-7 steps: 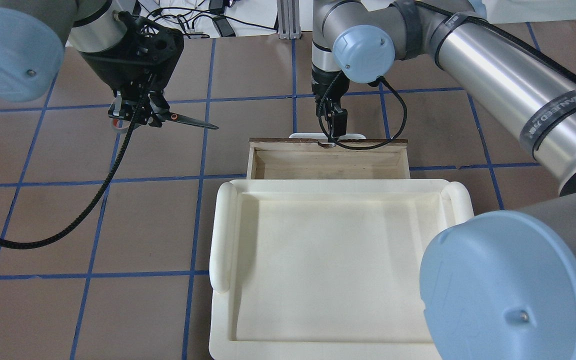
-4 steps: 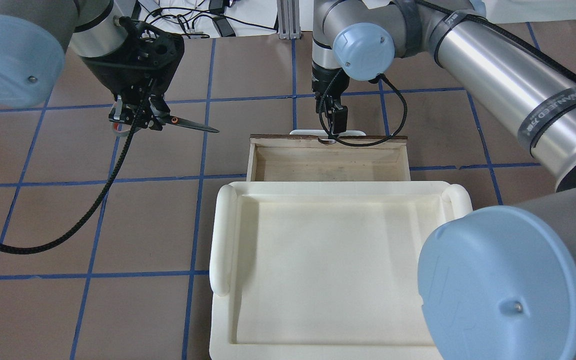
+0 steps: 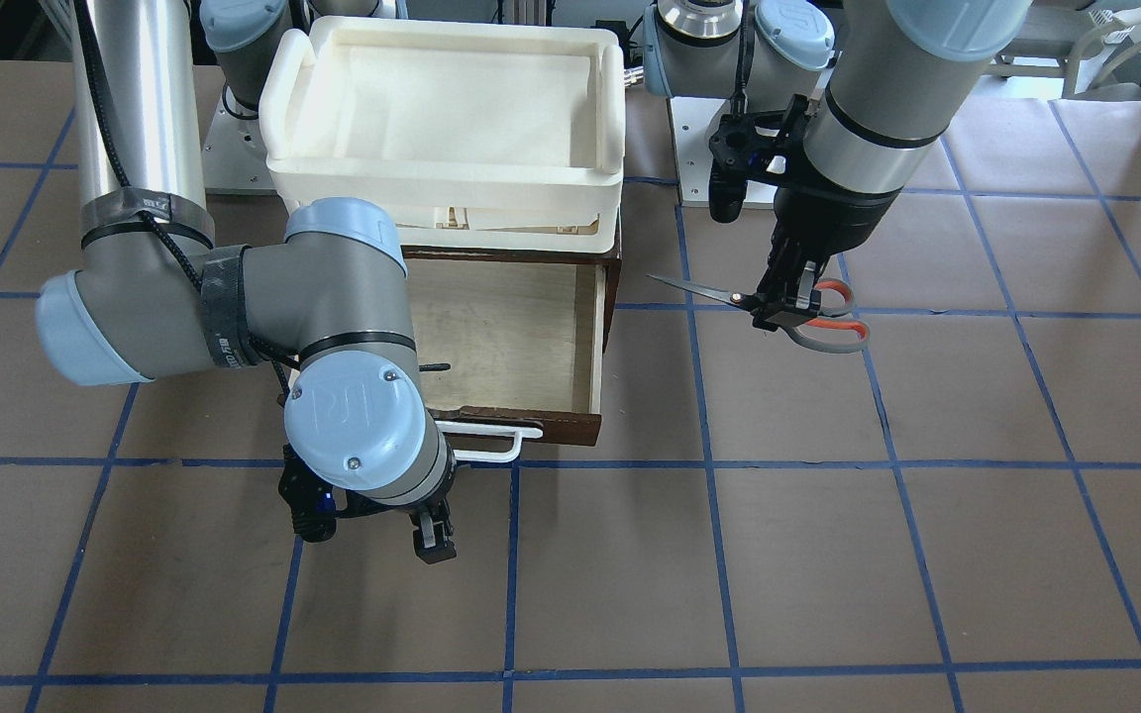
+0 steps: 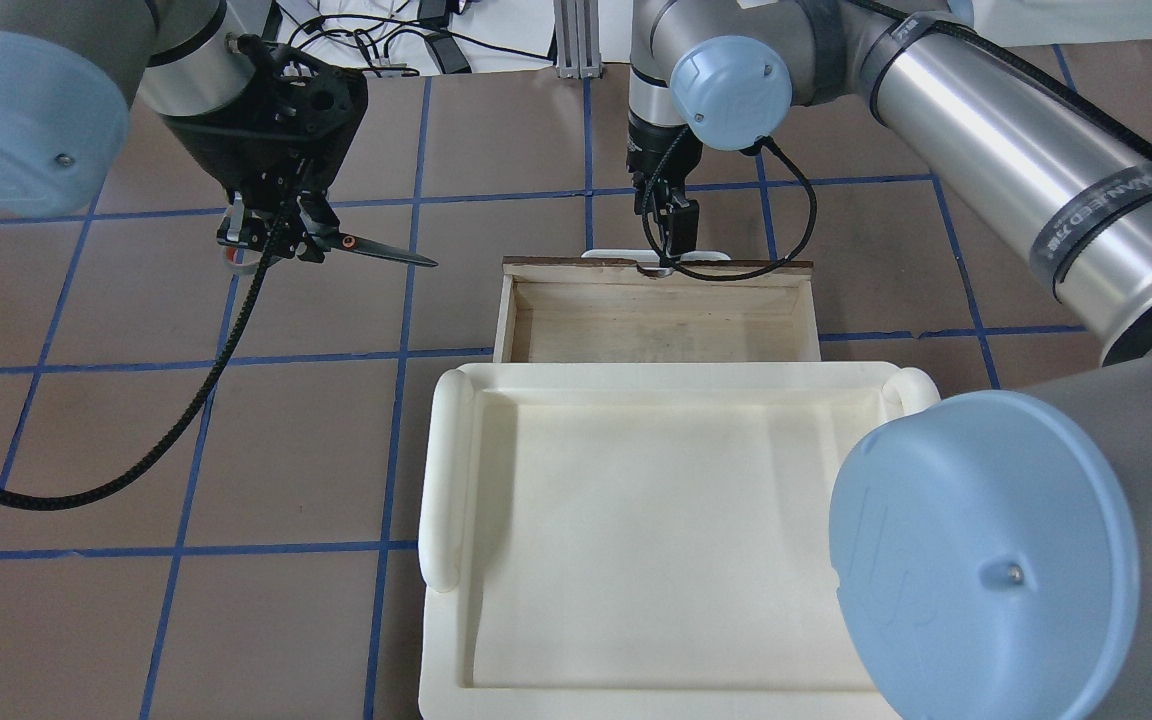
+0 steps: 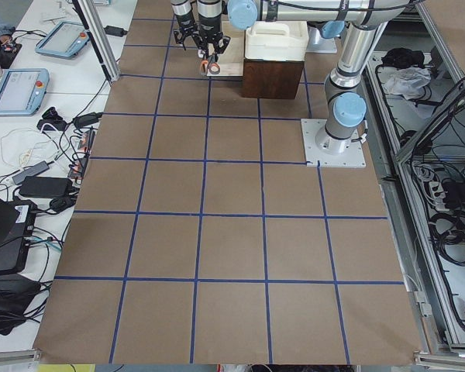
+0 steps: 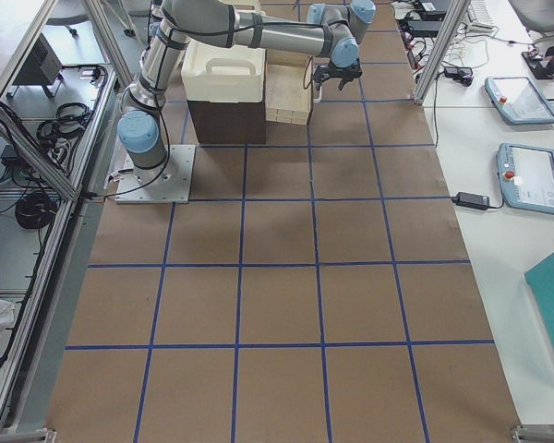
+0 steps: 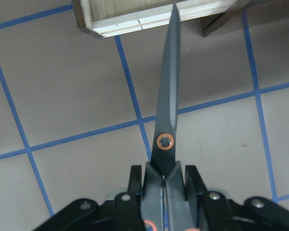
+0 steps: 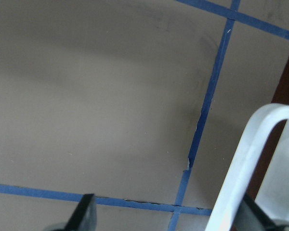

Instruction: Place scissors in drawer with both arms

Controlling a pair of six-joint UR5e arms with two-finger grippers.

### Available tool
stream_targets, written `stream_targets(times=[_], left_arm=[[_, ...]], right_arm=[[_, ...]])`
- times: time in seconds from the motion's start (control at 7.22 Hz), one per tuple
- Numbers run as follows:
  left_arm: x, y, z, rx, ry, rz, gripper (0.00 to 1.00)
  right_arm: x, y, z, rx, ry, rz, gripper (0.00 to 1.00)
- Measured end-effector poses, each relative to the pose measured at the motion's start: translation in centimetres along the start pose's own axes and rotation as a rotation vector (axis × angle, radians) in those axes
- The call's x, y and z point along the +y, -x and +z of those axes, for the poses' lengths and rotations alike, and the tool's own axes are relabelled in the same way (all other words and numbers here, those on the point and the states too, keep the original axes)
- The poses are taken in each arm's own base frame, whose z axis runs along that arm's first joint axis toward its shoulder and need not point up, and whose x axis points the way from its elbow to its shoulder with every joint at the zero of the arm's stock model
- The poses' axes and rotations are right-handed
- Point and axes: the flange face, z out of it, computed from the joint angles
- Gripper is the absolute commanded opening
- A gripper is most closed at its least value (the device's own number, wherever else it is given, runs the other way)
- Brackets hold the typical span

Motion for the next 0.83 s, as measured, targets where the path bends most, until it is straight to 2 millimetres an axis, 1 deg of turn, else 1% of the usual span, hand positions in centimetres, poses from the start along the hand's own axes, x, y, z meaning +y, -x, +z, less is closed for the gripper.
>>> stream_targets(times=[0.14,0.28,0.42,0.55,0.69,0.83], left_arm=[[0.0,0.0,0.0,0.000,-0.001,0.000,0.00],[0.0,-0.1,0.0,0.000,-0.001,0.000,0.00],[0.0,-0.1,0.0,0.001,-0.001,0.000,0.00],[0.0,-0.1,0.0,0.001,-0.001,0.000,0.00],[0.0,0.0,0.1,0.001,-0.003,-0.001,0.00],[-0.1,0.1,0.2,0.002,-0.008,-0.012,0.00]], right_arm=[[-0.2,0.1,-0.2,-0.003,-0.004,0.001,1.00],[-0.4,-0.2,-1.0,-0.010,-0.027,-0.004,1.00],[-0.7,-1.1,-3.0,-0.030,-0.062,-0.032,1.00],[-1.0,-2.3,-5.6,-0.058,-0.083,-0.097,1.00],[-1.8,-3.6,-8.2,-0.085,-0.098,-0.194,1.00],[-3.5,-4.8,-10.7,-0.108,-0.113,-0.316,1.00]])
